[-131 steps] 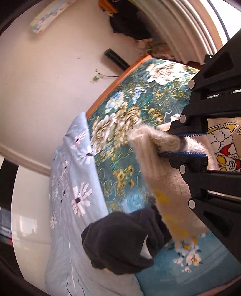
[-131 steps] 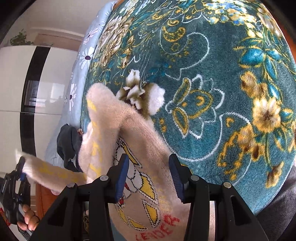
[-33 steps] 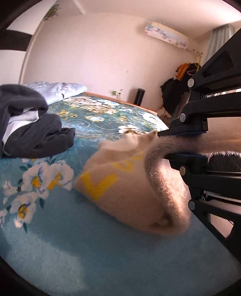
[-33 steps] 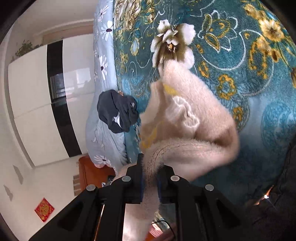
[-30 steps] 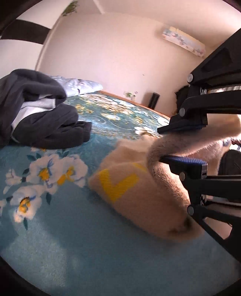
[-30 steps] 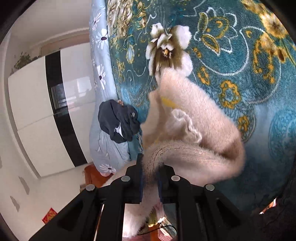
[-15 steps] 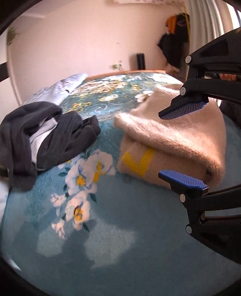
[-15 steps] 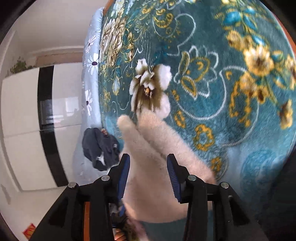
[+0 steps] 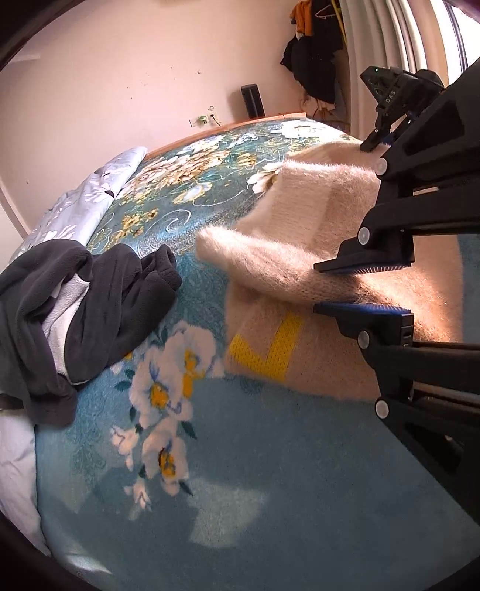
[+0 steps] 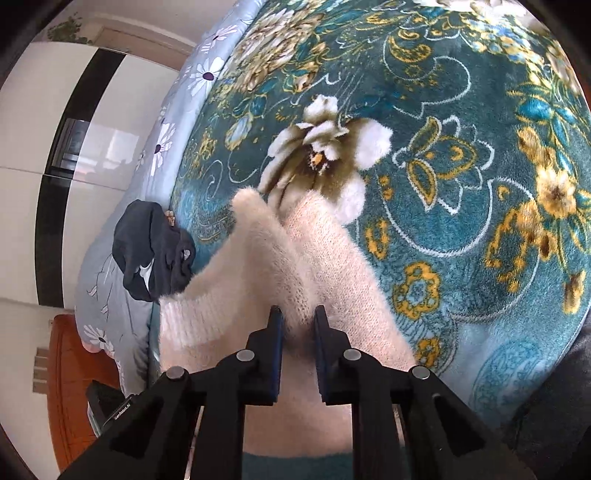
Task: Fold clothes
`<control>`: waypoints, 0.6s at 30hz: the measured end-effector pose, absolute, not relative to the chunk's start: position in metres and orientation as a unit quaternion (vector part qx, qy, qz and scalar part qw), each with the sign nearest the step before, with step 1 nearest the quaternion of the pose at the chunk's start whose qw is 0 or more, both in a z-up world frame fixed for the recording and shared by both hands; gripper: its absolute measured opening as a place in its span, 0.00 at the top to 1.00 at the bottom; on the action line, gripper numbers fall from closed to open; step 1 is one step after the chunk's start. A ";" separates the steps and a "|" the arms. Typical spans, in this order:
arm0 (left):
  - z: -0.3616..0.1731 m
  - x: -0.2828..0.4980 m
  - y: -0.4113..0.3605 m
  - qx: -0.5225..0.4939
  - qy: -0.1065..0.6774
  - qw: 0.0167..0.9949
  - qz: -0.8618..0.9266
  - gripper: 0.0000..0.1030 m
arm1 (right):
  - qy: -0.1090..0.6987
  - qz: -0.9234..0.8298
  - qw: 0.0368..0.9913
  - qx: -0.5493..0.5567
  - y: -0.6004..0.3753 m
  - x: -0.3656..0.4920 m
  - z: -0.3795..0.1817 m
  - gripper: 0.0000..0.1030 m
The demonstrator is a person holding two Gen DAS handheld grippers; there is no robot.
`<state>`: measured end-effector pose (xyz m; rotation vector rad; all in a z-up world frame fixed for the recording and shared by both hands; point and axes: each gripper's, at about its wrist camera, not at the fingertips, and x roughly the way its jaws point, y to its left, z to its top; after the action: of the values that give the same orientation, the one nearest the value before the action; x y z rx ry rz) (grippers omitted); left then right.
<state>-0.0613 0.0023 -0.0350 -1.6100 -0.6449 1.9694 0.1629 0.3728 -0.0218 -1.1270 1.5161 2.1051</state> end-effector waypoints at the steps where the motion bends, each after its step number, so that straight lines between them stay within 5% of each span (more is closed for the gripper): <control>1: -0.033 -0.059 -0.003 -0.591 -0.243 0.255 0.726 0.86 | 0.530 0.738 0.159 -0.387 0.373 0.166 -0.020 0.87; 11: -0.062 -0.059 -0.035 -0.619 -0.256 0.212 0.711 0.86 | 0.543 0.719 0.185 -0.392 0.377 0.174 -0.033 0.84; 12: -0.062 -0.059 -0.035 -0.615 -0.263 0.219 0.711 0.82 | 0.543 0.722 0.187 -0.385 0.378 0.175 -0.031 0.81; 13: -0.060 -0.060 -0.036 -0.611 -0.265 0.223 0.711 0.77 | 0.543 0.726 0.190 -0.377 0.378 0.177 -0.030 0.66; 14: -0.058 -0.061 -0.036 -0.608 -0.268 0.227 0.712 0.61 | 0.542 0.729 0.198 -0.368 0.379 0.179 -0.028 0.55; 15: -0.056 -0.062 -0.037 -0.604 -0.269 0.227 0.715 0.42 | 0.545 0.729 0.205 -0.361 0.380 0.179 -0.028 0.31; 16: -0.055 -0.063 -0.038 -0.600 -0.270 0.228 0.718 0.34 | 0.552 0.725 0.208 -0.356 0.382 0.180 -0.031 0.19; 18: -0.058 -0.065 -0.041 -0.596 -0.281 0.228 0.716 0.16 | 0.567 0.716 0.212 -0.349 0.386 0.182 -0.037 0.17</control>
<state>-0.0653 -0.0408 -0.0584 -1.6425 -0.7731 1.9728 0.1822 0.3855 -0.0370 -0.9684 1.5743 1.9875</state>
